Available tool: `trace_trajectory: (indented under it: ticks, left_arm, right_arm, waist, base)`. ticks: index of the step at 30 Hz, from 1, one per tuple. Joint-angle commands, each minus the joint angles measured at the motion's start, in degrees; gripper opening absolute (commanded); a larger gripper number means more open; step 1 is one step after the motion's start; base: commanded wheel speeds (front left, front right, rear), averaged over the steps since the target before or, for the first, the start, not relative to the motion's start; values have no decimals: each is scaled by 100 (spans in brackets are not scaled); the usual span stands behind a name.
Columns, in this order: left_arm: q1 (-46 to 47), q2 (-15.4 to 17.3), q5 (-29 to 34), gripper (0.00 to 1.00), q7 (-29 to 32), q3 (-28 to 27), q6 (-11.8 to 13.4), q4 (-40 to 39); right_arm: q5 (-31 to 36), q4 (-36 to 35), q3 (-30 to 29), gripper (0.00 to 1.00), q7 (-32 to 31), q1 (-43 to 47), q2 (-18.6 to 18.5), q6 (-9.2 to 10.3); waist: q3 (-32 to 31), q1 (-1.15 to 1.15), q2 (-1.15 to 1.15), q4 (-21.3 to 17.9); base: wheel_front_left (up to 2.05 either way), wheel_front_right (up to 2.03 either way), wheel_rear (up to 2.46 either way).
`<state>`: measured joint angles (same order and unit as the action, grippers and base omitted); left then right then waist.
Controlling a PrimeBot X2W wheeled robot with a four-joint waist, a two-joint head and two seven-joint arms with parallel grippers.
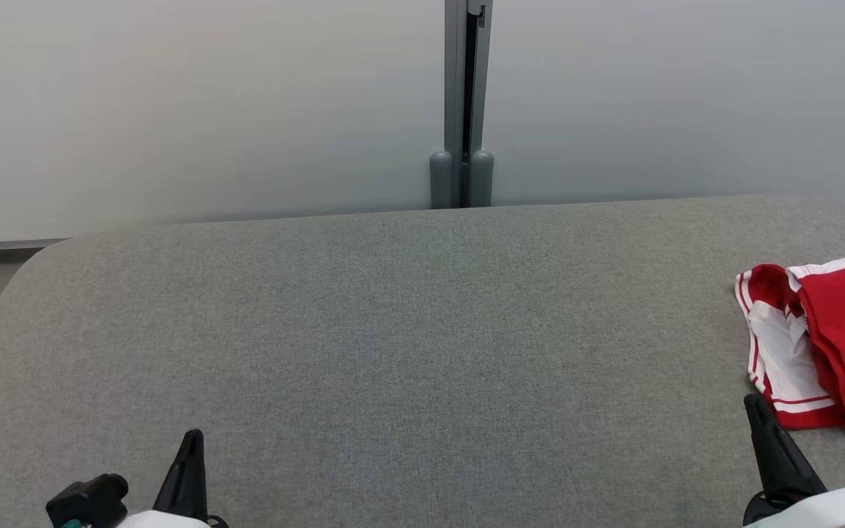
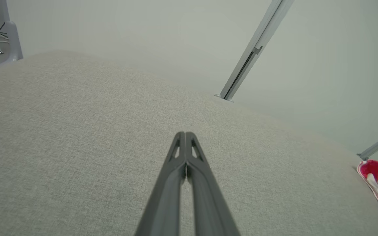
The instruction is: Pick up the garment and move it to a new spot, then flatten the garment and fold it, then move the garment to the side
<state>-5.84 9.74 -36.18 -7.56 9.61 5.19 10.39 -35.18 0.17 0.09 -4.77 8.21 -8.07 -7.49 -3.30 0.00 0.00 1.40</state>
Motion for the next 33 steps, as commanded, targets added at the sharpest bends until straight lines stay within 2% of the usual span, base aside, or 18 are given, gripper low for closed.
trace_trajectory:
  ticks: [1, 33]
  left_arm:
    - [217, 11, -219, 0, 37, -101, -64, -52]
    - [650, -253, -2470, 0, 588, -714, -572, 111]
  right_arm:
    - [-230, -19, -60, 0, -6, -175, -20, 0]
    - [-2522, 554, -291, 0, -58, -719, 184, 0]
  waist:
    - [5, 0, 0, -2]
    - [109, 0, 0, -44]
  base:
    - [0, 0, 0]
    - [0, 0, 0]
